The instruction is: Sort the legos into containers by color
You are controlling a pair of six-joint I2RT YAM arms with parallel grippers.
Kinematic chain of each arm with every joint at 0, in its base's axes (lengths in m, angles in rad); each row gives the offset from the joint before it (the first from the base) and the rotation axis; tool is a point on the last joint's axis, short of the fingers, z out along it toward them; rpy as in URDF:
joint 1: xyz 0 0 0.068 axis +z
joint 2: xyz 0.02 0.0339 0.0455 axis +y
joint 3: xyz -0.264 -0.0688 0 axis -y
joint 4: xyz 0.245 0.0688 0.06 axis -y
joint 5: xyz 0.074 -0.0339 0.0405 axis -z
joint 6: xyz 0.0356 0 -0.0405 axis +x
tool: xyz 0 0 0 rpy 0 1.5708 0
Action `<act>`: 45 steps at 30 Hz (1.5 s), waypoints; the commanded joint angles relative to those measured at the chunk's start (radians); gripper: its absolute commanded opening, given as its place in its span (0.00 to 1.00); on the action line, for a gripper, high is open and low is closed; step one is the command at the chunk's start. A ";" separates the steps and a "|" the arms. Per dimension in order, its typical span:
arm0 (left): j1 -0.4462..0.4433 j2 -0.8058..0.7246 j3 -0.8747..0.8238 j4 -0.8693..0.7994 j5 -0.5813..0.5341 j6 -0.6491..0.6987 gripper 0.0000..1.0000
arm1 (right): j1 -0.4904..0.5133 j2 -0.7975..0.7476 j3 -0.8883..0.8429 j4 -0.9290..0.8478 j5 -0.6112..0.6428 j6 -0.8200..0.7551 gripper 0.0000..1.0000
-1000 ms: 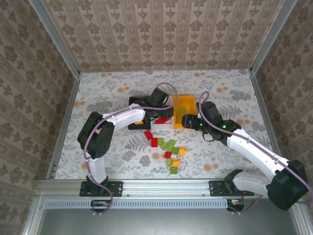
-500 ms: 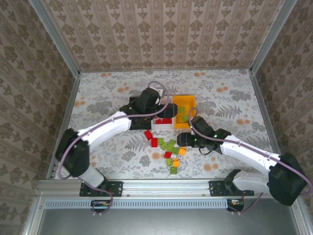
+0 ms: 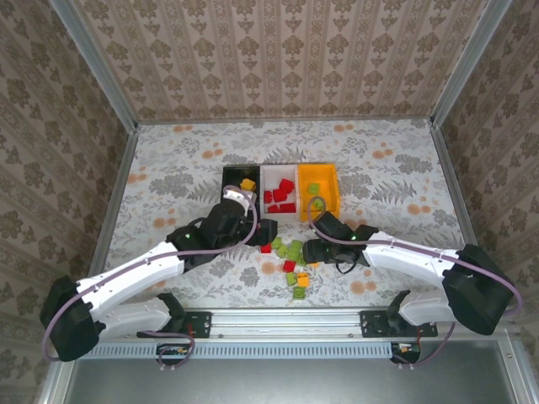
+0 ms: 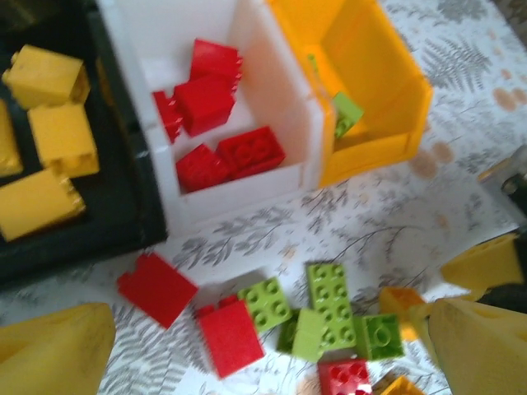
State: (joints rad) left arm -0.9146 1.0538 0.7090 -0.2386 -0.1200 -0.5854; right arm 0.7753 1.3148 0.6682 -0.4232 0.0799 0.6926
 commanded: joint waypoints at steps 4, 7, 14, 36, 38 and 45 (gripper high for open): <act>0.005 -0.070 -0.054 -0.038 -0.054 -0.058 1.00 | -0.006 0.047 0.000 -0.066 0.074 0.008 0.67; 0.007 -0.078 -0.061 -0.050 -0.059 -0.062 1.00 | -0.030 0.027 -0.007 -0.107 0.110 0.018 0.65; 0.008 -0.090 -0.070 -0.054 -0.064 -0.062 1.00 | -0.084 -0.089 -0.020 -0.153 0.095 -0.012 0.70; 0.044 -0.153 -0.127 -0.071 -0.066 -0.071 1.00 | 0.007 0.060 -0.044 -0.150 0.047 0.102 0.60; 0.046 -0.158 -0.133 -0.071 -0.071 -0.075 1.00 | 0.006 0.051 -0.047 -0.143 0.047 0.097 0.56; 0.054 -0.179 -0.135 -0.091 -0.076 -0.074 1.00 | 0.003 -0.037 -0.028 -0.147 0.056 0.063 0.42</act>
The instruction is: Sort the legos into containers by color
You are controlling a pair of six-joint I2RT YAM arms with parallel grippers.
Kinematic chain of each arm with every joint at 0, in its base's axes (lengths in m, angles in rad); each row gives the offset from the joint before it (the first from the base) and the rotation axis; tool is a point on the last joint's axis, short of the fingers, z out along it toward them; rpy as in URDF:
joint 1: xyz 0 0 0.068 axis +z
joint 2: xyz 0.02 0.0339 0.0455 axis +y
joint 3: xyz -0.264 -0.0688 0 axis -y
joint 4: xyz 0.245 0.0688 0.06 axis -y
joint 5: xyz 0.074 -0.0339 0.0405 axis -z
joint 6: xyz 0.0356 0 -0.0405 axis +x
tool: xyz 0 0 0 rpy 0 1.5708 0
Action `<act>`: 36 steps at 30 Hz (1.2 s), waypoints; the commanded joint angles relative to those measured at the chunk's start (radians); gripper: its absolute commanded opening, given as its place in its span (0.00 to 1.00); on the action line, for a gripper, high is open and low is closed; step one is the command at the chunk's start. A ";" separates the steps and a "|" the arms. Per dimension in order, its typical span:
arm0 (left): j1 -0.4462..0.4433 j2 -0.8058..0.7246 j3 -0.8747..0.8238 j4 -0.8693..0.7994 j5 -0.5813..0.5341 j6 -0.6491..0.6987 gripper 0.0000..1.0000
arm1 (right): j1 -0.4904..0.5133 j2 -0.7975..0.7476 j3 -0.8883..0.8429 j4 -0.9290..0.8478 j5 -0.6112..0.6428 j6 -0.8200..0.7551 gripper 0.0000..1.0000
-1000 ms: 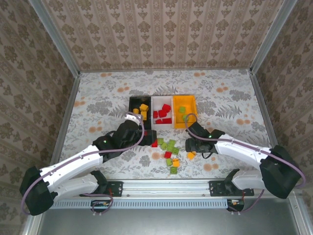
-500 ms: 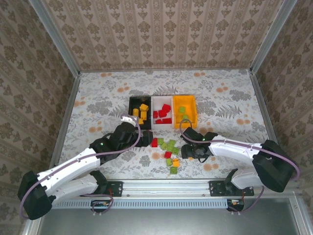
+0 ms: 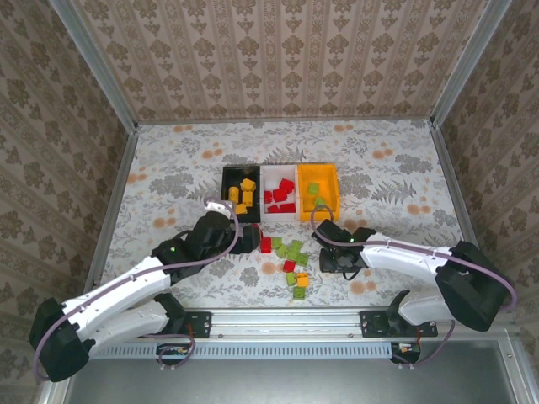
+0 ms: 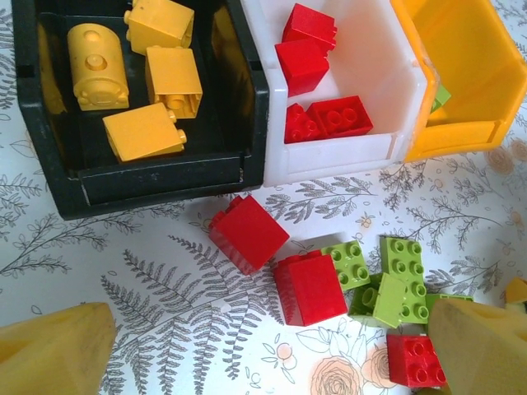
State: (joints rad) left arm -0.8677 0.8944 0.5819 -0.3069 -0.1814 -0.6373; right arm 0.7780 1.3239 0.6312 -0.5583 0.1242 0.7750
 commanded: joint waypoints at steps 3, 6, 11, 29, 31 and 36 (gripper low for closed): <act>0.009 -0.035 -0.004 -0.054 -0.029 -0.015 1.00 | -0.001 -0.089 0.062 -0.039 0.013 -0.062 0.40; 0.013 -0.068 -0.009 -0.099 -0.052 -0.018 1.00 | 0.000 -0.084 0.156 -0.035 -0.017 -0.120 0.39; 0.021 -0.160 -0.049 -0.162 -0.077 -0.045 1.00 | 0.002 0.106 0.413 0.041 -0.098 -0.203 0.39; 0.027 -0.282 -0.099 -0.245 -0.031 -0.092 1.00 | -0.022 0.918 1.389 -0.015 -0.225 -0.287 0.46; 0.027 -0.281 -0.100 -0.243 -0.024 -0.091 1.00 | -0.026 0.951 1.440 -0.033 -0.225 -0.297 0.56; 0.026 -0.281 -0.102 -0.231 -0.022 -0.092 1.00 | -0.031 0.947 1.476 -0.049 -0.210 -0.299 0.70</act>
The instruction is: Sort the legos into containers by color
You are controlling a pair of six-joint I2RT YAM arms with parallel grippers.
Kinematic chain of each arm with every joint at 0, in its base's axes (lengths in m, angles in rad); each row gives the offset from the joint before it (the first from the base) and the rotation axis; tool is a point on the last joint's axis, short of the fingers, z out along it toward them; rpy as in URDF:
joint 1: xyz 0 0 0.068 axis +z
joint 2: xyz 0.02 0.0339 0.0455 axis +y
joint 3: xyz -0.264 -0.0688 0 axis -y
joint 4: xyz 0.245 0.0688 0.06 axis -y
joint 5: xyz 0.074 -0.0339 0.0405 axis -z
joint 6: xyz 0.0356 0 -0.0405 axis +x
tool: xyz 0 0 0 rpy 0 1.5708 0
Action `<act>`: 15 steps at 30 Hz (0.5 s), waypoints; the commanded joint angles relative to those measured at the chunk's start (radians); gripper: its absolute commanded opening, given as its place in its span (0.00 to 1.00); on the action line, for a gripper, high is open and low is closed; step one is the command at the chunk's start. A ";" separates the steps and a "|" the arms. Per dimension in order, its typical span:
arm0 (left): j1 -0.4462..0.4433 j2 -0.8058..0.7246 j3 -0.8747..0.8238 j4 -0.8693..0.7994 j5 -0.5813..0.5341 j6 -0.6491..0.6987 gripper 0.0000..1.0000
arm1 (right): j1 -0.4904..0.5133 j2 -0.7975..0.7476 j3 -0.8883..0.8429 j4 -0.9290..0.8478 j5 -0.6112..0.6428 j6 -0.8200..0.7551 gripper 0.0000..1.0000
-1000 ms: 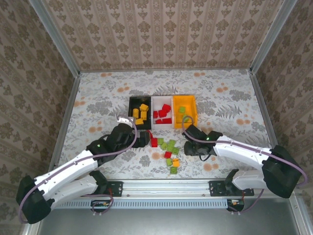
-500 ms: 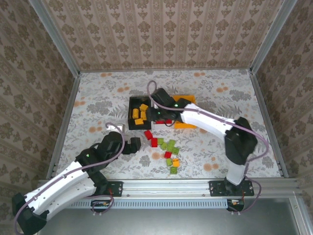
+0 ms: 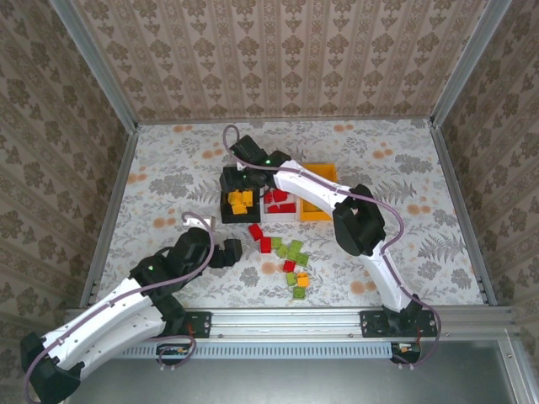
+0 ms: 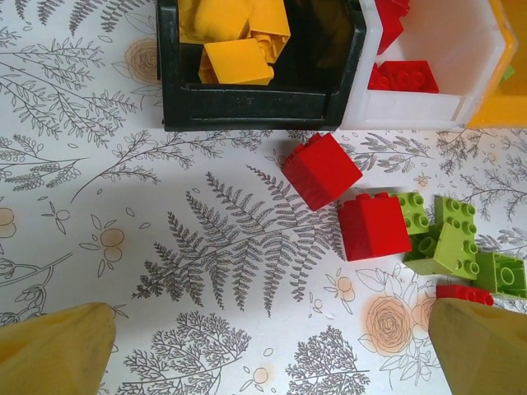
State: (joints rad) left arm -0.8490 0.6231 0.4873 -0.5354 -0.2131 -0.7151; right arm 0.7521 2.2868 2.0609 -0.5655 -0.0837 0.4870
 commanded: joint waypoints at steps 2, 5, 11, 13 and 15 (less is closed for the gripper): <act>0.008 -0.010 -0.008 0.006 0.011 -0.014 1.00 | -0.008 -0.054 0.016 -0.024 0.007 -0.010 0.72; 0.008 0.003 -0.006 0.028 0.023 -0.011 1.00 | -0.008 -0.154 -0.089 0.025 0.034 -0.004 0.73; 0.007 0.128 0.016 0.134 0.094 0.024 1.00 | -0.008 -0.443 -0.429 0.170 0.087 0.020 0.74; 0.005 0.198 0.025 0.193 0.128 0.037 0.98 | -0.008 -0.537 -0.541 0.186 0.105 0.026 0.75; -0.005 0.292 0.045 0.254 0.158 0.054 0.93 | -0.010 -0.627 -0.645 0.188 0.126 0.032 0.75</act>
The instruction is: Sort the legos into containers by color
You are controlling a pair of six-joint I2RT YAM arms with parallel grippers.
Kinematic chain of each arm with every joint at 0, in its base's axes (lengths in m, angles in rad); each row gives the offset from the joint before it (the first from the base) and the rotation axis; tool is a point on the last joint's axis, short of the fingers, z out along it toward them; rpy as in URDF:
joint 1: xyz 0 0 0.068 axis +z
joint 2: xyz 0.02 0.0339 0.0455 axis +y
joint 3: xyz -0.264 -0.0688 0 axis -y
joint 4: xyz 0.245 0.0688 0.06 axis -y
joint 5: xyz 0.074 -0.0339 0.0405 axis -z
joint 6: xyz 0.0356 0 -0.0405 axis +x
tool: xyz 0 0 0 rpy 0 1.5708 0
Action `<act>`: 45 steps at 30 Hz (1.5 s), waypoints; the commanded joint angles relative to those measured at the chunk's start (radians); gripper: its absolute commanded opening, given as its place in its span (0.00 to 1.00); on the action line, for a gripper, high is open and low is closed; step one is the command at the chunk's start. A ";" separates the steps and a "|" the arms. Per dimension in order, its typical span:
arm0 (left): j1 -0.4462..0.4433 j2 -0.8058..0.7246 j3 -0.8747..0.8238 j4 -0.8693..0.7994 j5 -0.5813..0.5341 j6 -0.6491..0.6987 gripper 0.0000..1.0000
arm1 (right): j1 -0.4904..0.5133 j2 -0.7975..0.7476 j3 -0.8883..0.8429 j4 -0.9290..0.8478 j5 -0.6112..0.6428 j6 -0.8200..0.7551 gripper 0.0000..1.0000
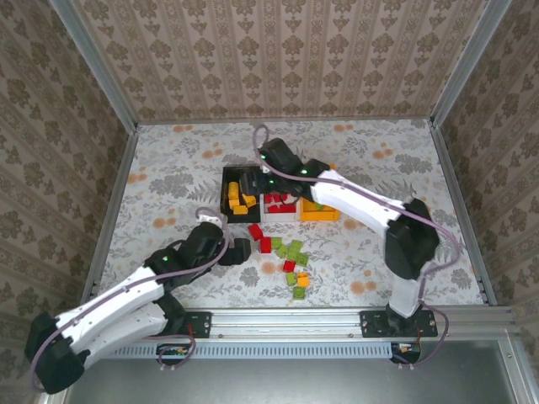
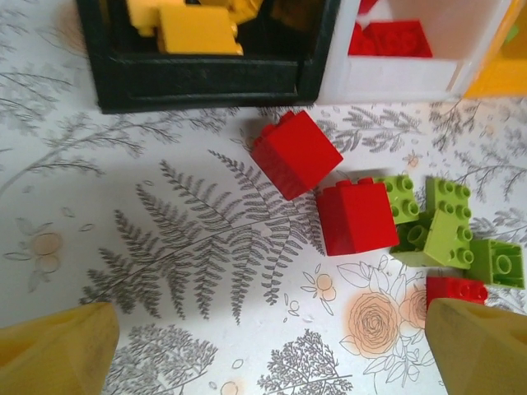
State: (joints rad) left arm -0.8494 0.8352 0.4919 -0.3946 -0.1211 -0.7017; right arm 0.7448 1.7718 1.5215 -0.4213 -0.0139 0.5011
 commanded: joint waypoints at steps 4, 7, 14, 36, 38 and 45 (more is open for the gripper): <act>-0.063 0.287 0.129 0.161 0.052 0.095 0.87 | -0.025 -0.268 -0.287 0.062 0.069 0.055 0.75; -0.105 0.431 0.205 0.174 0.018 0.138 0.83 | -0.054 -0.362 -0.385 0.071 0.062 0.073 0.76; -0.112 0.626 0.288 0.189 -0.026 0.172 0.70 | -0.089 -0.486 -0.483 0.058 0.071 0.075 0.76; -0.200 0.656 0.280 0.082 -0.118 0.109 0.35 | -0.163 -0.576 -0.538 0.073 0.052 0.088 0.77; -0.209 0.614 0.269 0.059 -0.128 0.096 0.33 | -0.167 -0.584 -0.542 0.073 0.052 0.091 0.77; -0.224 0.479 0.333 -0.032 -0.140 0.114 0.34 | -0.182 -0.623 -0.572 0.079 0.053 0.100 0.77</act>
State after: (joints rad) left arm -1.0683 1.3495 0.7738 -0.3618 -0.2348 -0.5900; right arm 0.5735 1.1847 0.9691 -0.3614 0.0376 0.5835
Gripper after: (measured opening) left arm 0.340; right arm 0.770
